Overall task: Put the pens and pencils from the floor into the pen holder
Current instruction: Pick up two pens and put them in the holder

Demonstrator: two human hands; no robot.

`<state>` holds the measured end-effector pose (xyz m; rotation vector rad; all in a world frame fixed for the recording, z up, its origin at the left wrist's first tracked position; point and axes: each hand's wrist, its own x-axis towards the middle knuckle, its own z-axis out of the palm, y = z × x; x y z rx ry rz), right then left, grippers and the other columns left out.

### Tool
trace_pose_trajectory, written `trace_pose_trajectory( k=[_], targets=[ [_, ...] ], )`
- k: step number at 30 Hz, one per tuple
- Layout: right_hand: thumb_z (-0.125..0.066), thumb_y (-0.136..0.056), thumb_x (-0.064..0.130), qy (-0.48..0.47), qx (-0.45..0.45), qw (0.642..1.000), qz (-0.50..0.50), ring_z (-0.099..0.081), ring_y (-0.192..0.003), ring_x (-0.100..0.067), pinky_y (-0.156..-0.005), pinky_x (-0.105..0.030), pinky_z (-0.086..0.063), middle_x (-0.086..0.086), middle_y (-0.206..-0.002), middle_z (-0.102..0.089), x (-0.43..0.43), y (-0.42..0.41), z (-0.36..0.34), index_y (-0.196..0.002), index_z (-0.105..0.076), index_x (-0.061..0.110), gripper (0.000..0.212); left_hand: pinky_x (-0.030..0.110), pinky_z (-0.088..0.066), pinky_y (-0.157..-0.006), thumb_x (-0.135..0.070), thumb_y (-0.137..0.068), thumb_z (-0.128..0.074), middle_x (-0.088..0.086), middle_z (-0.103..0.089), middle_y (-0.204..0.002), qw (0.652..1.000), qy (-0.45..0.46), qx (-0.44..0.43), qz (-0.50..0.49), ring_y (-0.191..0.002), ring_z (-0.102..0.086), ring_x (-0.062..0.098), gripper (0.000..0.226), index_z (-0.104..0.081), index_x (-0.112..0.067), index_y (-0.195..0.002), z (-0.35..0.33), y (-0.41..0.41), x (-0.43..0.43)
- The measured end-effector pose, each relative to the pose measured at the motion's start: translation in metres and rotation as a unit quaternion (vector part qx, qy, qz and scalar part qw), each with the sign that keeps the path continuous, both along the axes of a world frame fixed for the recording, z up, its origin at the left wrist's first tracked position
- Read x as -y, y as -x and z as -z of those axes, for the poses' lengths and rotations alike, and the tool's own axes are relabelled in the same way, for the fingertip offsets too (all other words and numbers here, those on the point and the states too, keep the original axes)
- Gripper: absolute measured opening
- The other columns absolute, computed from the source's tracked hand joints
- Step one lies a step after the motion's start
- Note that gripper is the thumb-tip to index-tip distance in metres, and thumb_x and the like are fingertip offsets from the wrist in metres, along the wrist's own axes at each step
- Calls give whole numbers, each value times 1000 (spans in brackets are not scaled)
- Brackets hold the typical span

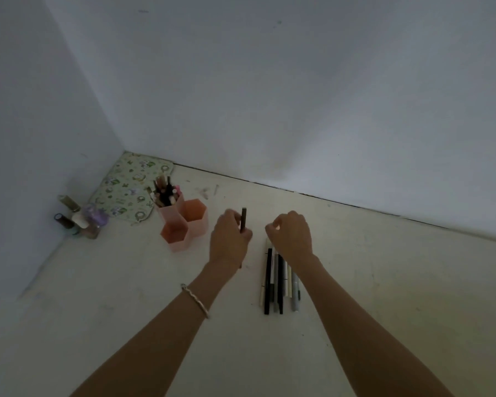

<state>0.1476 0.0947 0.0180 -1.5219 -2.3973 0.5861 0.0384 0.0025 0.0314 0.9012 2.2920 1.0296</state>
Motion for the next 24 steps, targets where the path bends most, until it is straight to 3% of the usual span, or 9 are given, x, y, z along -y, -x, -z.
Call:
trace_pose_trajectory(
  k=[3, 6, 9, 15, 18, 21, 24],
  targets=[
    [-50, -91, 37, -27, 154, 988, -23, -53, -91, -24, -80, -34, -43, -7, -90, -59, 9, 8, 17, -71, -55, 11, 33, 7, -46, -56, -10, -87, -64, -8, -62, -89, 992, -125, -4, -22, -71, -59, -1, 27, -50, -19, -108, -28, 18, 1],
    [-49, -94, 40, -51, 196, 979, -27, -53, -93, -21, -80, -32, -40, -3, -93, -57, 19, 15, 28, -81, -58, 15, 29, 9, -49, -54, -9, -88, -64, -13, -57, -85, 979, -201, -6, -17, -70, -62, 4, 45, -46, -24, -126, -45, 33, 8],
    [-47, -94, 25, -37, 224, 973, -48, -53, -97, -21, -80, -31, -40, -3, -99, -59, 25, 21, 33, -90, -62, 14, 19, 14, -54, -61, -6, -89, -63, -11, -56, -87, 972, -233, -13, -9, -76, -62, 3, 64, -36, -31, -140, -53, 45, 16],
    [-50, -91, 25, 0, 217, 975, 50, -53, -101, -23, -84, -32, -41, -5, -103, -58, 24, 26, 20, -94, -59, 12, 16, 9, -51, -62, -9, -89, -63, -13, -57, -86, 966, -255, -13, -34, -75, -61, -2, 52, -46, -29, -134, -57, 66, 28],
    [-47, -94, 26, 7, 250, 968, 34, -52, -104, -24, -85, -32, -40, -5, -107, -59, 23, 18, 24, -97, -63, 13, 20, 17, -55, -65, -9, -89, -62, -11, -58, -86, 969, -246, -6, -27, -73, -63, 5, 52, -46, -29, -134, -55, 62, 28],
    [-45, -95, 21, 7, 233, 972, 7, -53, -103, -23, -88, -32, -42, -4, -105, -61, 27, 18, 29, -94, -64, 12, 21, 30, -57, -78, -8, -88, -62, -11, -58, -86, 972, -235, -17, -11, -74, -63, 6, 52, -46, -30, -133, -52, 52, 23],
    [-48, -92, 26, 20, 179, 984, 12, -54, -99, -24, -82, -32, -41, -5, -93, -58, 25, 23, 26, -79, -60, 12, 22, 19, -57, -63, -8, -89, -62, -7, -60, -89, 968, -249, -14, 10, -73, -63, 7, 52, -46, -28, -134, -49, 46, 19]
  ],
)
